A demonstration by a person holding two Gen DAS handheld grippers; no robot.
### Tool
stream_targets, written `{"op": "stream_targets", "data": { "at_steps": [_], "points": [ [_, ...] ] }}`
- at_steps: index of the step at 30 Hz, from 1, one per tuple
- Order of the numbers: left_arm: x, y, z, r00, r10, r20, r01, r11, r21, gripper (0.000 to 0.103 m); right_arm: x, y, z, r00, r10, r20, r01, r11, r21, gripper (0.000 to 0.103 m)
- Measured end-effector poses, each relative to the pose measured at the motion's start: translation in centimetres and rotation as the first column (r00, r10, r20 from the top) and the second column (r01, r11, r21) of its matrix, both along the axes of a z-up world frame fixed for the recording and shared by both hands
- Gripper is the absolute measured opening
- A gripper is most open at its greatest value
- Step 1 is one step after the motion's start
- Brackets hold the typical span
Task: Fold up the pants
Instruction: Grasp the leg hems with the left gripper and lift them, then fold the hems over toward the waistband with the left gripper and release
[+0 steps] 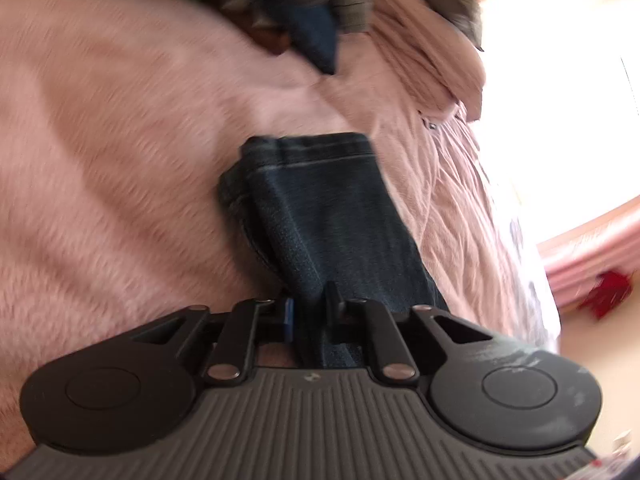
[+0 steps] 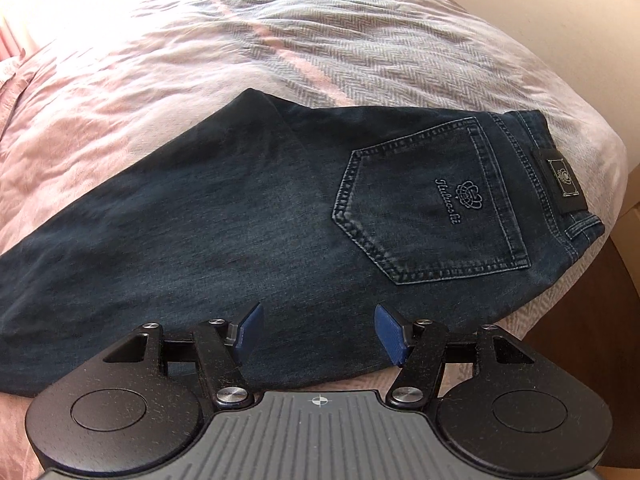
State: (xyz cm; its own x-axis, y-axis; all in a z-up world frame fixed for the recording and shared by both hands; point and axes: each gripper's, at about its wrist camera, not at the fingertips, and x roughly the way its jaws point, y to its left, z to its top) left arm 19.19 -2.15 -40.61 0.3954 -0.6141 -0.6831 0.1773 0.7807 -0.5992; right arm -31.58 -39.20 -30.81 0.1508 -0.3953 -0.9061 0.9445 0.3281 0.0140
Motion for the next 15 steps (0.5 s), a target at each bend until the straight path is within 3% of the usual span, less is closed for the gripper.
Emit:
{"op": "stream_targets", "data": {
  "at_steps": [2,3,5,7,9,12,15],
  "points": [
    [-0.8,-2.1,2.6,0.985,-0.102,0.136,0.087,0.990,0.114,0.006,-0.6,-0.2,0.0,1.000,-0.008,-0.003,0.008,1.000,-0.012,0.059],
    [-1.6,-3.5,4.3,0.960,-0.172,0.219,0.136,0.976,0.171,0.006,-1.0,-0.3,0.1,1.000,-0.015,-0.003,0.015,1.000,-0.017,0.059],
    [-3.3,-6.0,7.4,0.890,-0.296,0.347,0.214,0.943,0.255,0.006,-2.1,-0.7,0.2,0.999,-0.037,-0.003,0.037,0.999,-0.023,0.059],
    [-5.4,-8.4,10.1,0.809,-0.391,0.438,0.284,0.913,0.291,0.006,-3.5,-1.2,0.4,0.998,-0.069,0.003,0.069,0.997,-0.031,0.059],
    [-9.0,-11.5,12.8,0.683,-0.506,0.527,0.371,0.862,0.346,0.006,-5.0,-1.6,0.6,0.995,-0.101,0.010,0.101,0.994,-0.037,0.059],
    [-14.7,-15.7,15.0,0.513,-0.625,0.588,0.521,0.772,0.365,0.006,-7.1,-2.1,0.9,0.989,-0.146,0.025,0.147,0.988,-0.045,0.059],
    [-22.4,-19.7,14.7,0.314,-0.733,0.604,0.687,0.614,0.388,0.006,-9.0,-2.4,1.4,0.981,-0.190,0.047,0.192,0.980,-0.044,0.059]
  ]
}}
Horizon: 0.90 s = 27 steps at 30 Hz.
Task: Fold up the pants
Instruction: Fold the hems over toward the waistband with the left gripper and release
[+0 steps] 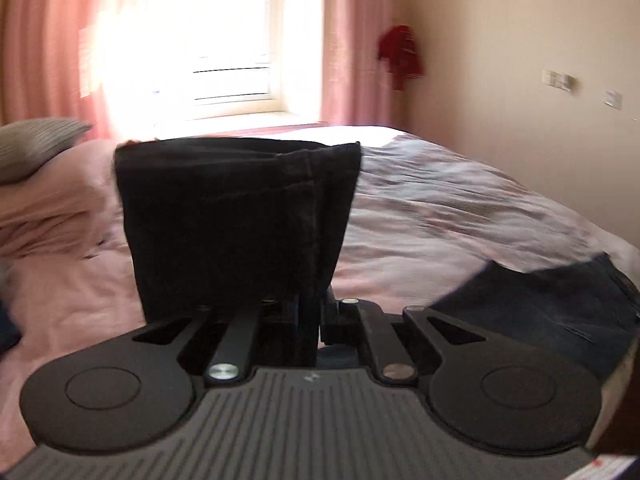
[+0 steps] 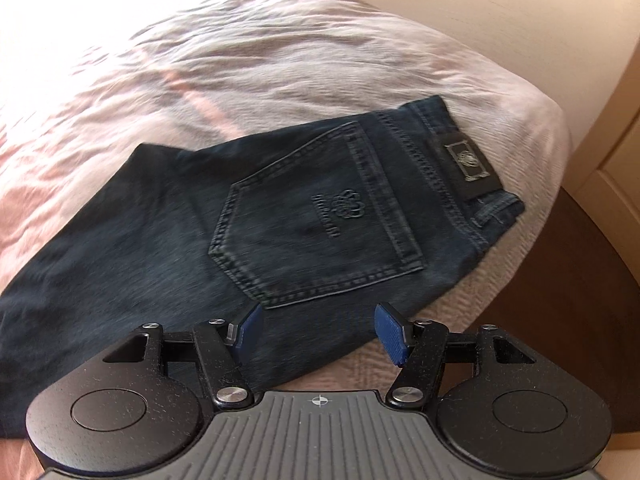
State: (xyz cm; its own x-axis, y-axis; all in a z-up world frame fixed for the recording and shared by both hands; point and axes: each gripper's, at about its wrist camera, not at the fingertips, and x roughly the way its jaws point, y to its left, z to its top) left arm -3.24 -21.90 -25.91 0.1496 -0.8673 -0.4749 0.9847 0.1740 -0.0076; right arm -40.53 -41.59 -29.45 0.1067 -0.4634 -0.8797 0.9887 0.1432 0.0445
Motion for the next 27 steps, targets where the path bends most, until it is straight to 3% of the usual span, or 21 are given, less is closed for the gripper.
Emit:
{"op": "stream_targets", "data": {
  "at_steps": [2,4,6,8,10,12,14,15,19,24,27],
  "points": [
    [-4.6,-2.2,-2.0,0.987,-0.156,-0.046,0.158,0.987,0.037,0.008,-1.0,0.0,0.1,1.000,-0.013,0.020,0.013,1.000,0.001,0.059],
    [-8.5,-4.5,-5.6,0.957,-0.266,-0.114,0.281,0.949,0.145,0.018,-1.8,0.1,-0.1,0.999,-0.018,0.028,0.017,1.000,0.008,0.059],
    [-11.4,-6.0,-9.5,0.933,-0.318,-0.170,0.355,0.892,0.280,0.019,-2.2,0.2,-0.6,0.999,-0.019,0.035,0.018,0.999,0.030,0.059],
    [-12.6,-6.0,-11.5,0.933,-0.316,-0.169,0.358,0.858,0.369,0.019,-2.7,0.6,-1.1,0.998,-0.020,0.065,0.017,0.999,0.042,0.059],
    [-12.0,-4.7,-11.0,0.935,-0.303,-0.186,0.351,0.870,0.346,0.026,-3.1,1.0,-1.4,0.991,-0.026,0.131,0.021,0.999,0.044,0.059],
    [-10.4,-3.4,-9.7,0.933,-0.280,-0.224,0.343,0.879,0.331,0.044,-3.4,1.5,-1.8,0.965,-0.023,0.262,0.008,0.998,0.057,0.059],
    [-8.8,-1.9,-8.2,0.939,-0.262,-0.224,0.325,0.889,0.324,0.044,-3.0,1.8,-2.7,0.926,-0.035,0.376,-0.001,0.995,0.095,0.059],
    [-8.0,-1.6,-7.6,0.945,-0.245,-0.216,0.308,0.890,0.336,0.044,-2.7,2.1,-3.2,0.901,-0.050,0.430,-0.002,0.993,0.119,0.059],
    [-5.2,-0.6,-7.1,0.971,-0.129,-0.202,0.200,0.899,0.389,0.041,-0.9,3.2,-5.9,0.744,-0.121,0.657,-0.052,0.970,0.238,0.059],
    [-2.9,0.5,-7.6,0.973,-0.020,-0.230,0.114,0.908,0.403,0.041,1.2,3.5,-8.9,0.660,-0.209,0.722,-0.063,0.942,0.331,0.059],
    [-2.2,0.9,-8.3,0.968,0.013,-0.251,0.094,0.907,0.411,0.041,2.4,3.2,-10.0,0.660,-0.236,0.713,-0.055,0.932,0.359,0.058]
  ]
}}
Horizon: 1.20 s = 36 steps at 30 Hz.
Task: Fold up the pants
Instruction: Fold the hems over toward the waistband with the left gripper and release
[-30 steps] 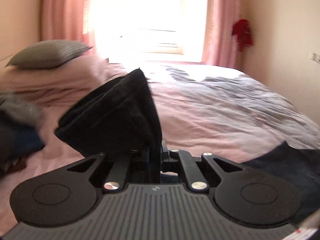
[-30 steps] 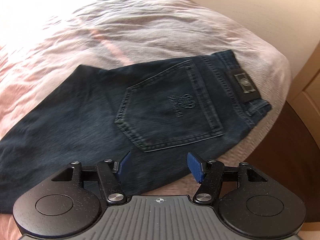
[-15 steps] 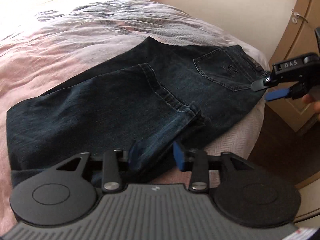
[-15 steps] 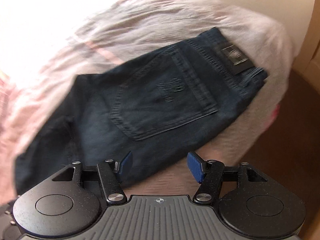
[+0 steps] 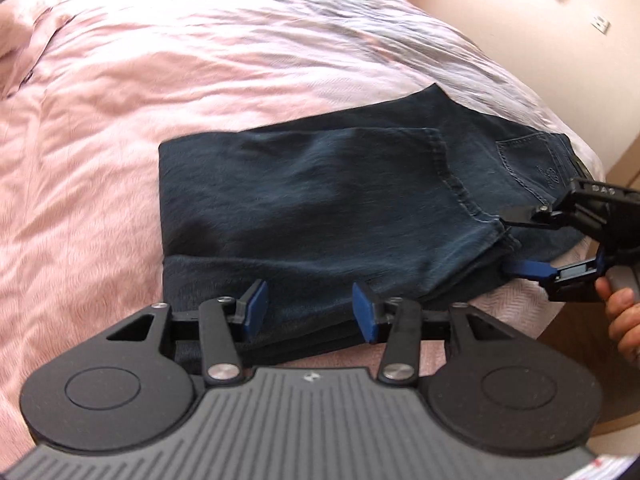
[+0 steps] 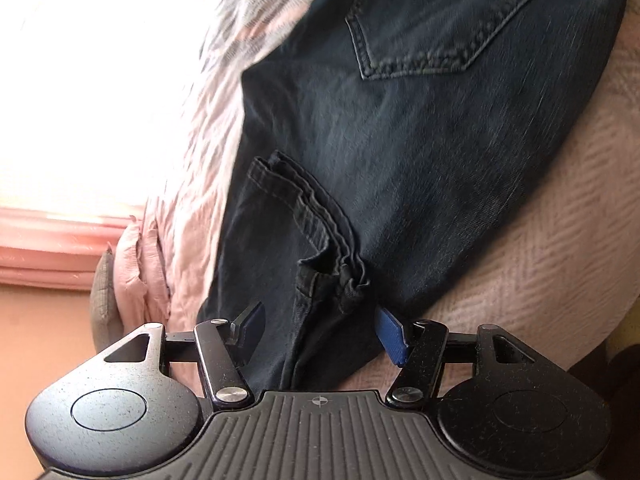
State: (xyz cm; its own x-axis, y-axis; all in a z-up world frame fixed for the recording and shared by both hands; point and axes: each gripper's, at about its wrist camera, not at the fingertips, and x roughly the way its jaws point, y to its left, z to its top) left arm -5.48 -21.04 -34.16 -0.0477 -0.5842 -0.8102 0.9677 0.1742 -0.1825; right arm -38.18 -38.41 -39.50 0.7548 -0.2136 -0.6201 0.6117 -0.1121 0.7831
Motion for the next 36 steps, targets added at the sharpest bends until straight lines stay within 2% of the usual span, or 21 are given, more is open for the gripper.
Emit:
{"op": "stream_targets", "data": {
  "at_steps": [2,3,4,5,6,7,9,10,11,15,17,18,20,22,24,26,28,29,32,34,36],
  "points": [
    [0.2,0.0,-0.2,1.000,0.009,-0.004,-0.009,1.000,0.002,0.041,0.7,-0.2,-0.3,1.000,-0.018,-0.015,0.018,1.000,-0.010,0.056],
    [0.3,0.1,-0.2,1.000,0.010,-0.003,-0.010,1.000,0.003,0.041,1.0,-0.4,-0.3,0.999,-0.028,-0.027,0.028,0.999,-0.018,0.025],
    [0.4,0.1,-0.2,1.000,0.010,-0.004,-0.010,1.000,0.001,0.041,1.4,-0.6,0.1,0.999,-0.020,-0.047,0.018,0.999,-0.039,0.013],
    [0.5,0.2,-0.2,1.000,0.012,-0.005,-0.012,1.000,-0.001,0.040,1.9,-0.7,0.8,0.997,-0.002,-0.074,-0.004,0.997,-0.077,0.014],
    [0.5,0.3,-0.2,1.000,0.012,-0.007,-0.012,1.000,-0.005,0.039,2.6,-0.4,2.1,0.995,0.031,-0.096,-0.046,0.986,-0.160,0.013],
    [0.6,0.3,-0.2,1.000,0.009,-0.011,-0.010,1.000,-0.010,0.039,3.2,0.0,3.8,0.991,0.063,-0.117,-0.092,0.959,-0.268,0.013],
    [0.6,0.2,-0.2,1.000,0.004,-0.012,-0.004,1.000,-0.021,0.039,4.0,1.3,7.3,0.981,0.108,-0.159,-0.172,0.863,-0.476,0.012],
    [0.5,0.1,-0.4,1.000,-0.001,-0.009,0.001,1.000,-0.018,0.039,3.8,1.7,8.1,0.979,0.101,-0.178,-0.181,0.832,-0.524,0.012],
    [0.4,-0.1,-0.6,1.000,-0.007,-0.007,0.007,1.000,-0.013,0.038,3.4,1.8,8.1,0.977,0.082,-0.197,-0.177,0.829,-0.531,0.011],
    [-0.1,-0.6,-1.9,0.999,-0.032,0.006,0.032,0.999,0.030,0.030,1.2,0.7,2.8,0.944,0.026,-0.330,-0.152,0.920,-0.361,0.011],
    [-0.3,-0.7,-1.9,0.999,-0.045,0.015,0.044,0.999,0.026,0.029,0.4,0.8,3.0,0.952,0.009,-0.306,-0.130,0.916,-0.380,0.011],
    [-0.3,-0.5,-1.9,0.999,-0.048,0.010,0.048,0.999,0.016,0.029,0.8,0.8,4.0,0.956,-0.001,-0.294,-0.129,0.897,-0.424,0.011],
    [-0.3,-0.6,-2.1,0.999,-0.050,0.011,0.050,0.998,0.026,0.029,1.8,0.7,4.8,0.942,-0.004,-0.336,-0.161,0.872,-0.463,0.011],
    [-0.4,-0.8,-2.1,0.999,-0.053,0.011,0.052,0.998,0.041,0.027,2.2,0.9,2.8,0.918,0.019,-0.396,-0.187,0.902,-0.389,0.011],
    [-0.2,-0.8,-1.7,0.998,-0.055,0.020,0.054,0.998,0.045,0.026,1.5,0.8,1.6,0.928,0.014,-0.372,-0.150,0.929,-0.339,0.011],
    [0.1,-0.7,-1.1,0.998,-0.052,0.028,0.050,0.998,0.047,0.026,1.9,0.3,2.0,0.914,0.055,-0.401,-0.195,0.928,-0.317,0.012],
    [0.9,-0.9,-0.3,0.998,-0.040,0.039,0.039,0.999,0.030,0.025,2.5,-0.3,3.0,0.876,0.103,-0.472,-0.266,0.919,-0.293,0.022],
    [1.3,-1.1,0.3,0.998,-0.031,0.052,0.030,0.999,0.012,0.025,2.8,-0.5,3.8,0.849,0.092,-0.520,-0.286,0.908,-0.306,0.031],
    [3.0,-2.5,1.3,0.997,-0.002,0.077,0.005,0.999,-0.032,0.025,3.7,-0.5,6.9,0.794,-0.017,-0.607,-0.326,0.831,-0.450,0.033],
    [3.4,-4.3,1.3,0.994,-0.012,0.105,0.019,0.998,-0.066,0.025,5.4,-1.2,7.9,0.798,-0.006,-0.603,-0.389,0.758,-0.523,0.033],
    [3.5,-6.9,0.5,0.990,-0.042,0.132,0.053,0.995,-0.085,0.025,8.4,-2.6,7.5,0.794,0.057,-0.606,-0.468,0.694,-0.547,0.032]
  ]
}}
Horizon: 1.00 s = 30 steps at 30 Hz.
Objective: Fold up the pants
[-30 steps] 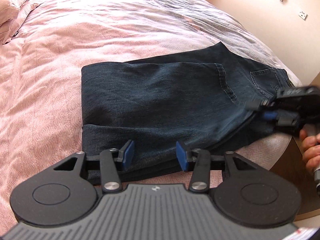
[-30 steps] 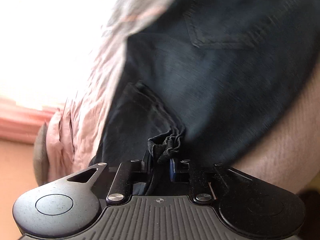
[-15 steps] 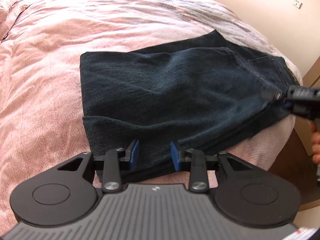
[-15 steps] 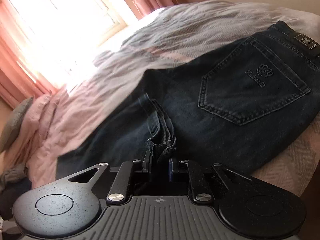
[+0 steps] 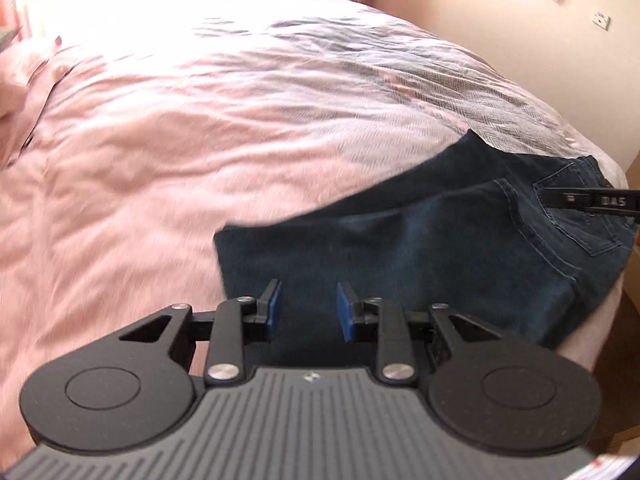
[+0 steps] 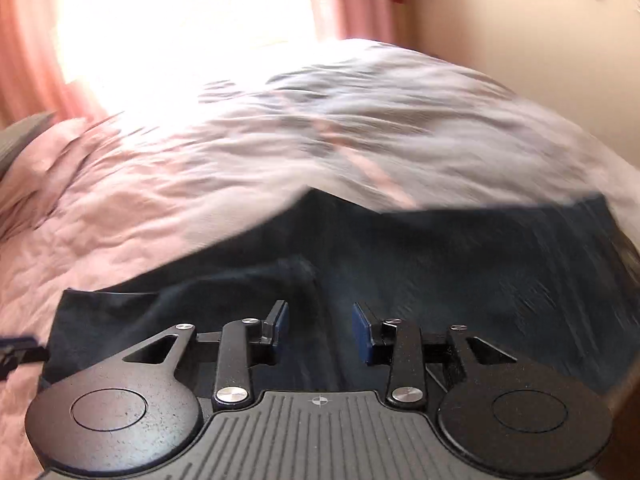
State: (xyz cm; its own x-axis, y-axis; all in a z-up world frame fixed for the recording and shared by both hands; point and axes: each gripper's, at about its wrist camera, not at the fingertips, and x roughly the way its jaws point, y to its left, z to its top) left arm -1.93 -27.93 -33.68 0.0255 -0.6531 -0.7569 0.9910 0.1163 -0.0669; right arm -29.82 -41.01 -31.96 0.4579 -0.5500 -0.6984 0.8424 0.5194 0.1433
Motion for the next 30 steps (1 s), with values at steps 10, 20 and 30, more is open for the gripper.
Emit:
{"op": "stream_targets", "data": {
  "at_steps": [10,20,30],
  "points": [
    [5.6,-5.9,-3.6,0.982,0.147,-0.118,-0.148,0.989,0.004,0.017,3.9,-6.7,-5.7,0.996,0.059,-0.062,-0.053,0.995,0.082,0.030],
    [-0.2,6.2,-1.8,0.967,0.184,-0.174,-0.166,0.979,0.115,0.017,-2.2,5.2,-2.7,0.963,0.243,-0.113,-0.233,0.967,0.100,0.029],
    [-0.2,9.9,-0.6,0.907,0.393,-0.149,-0.378,0.918,0.119,0.033,-4.5,2.2,-2.2,0.976,0.218,0.018,-0.216,0.945,0.244,0.027]
  ]
}}
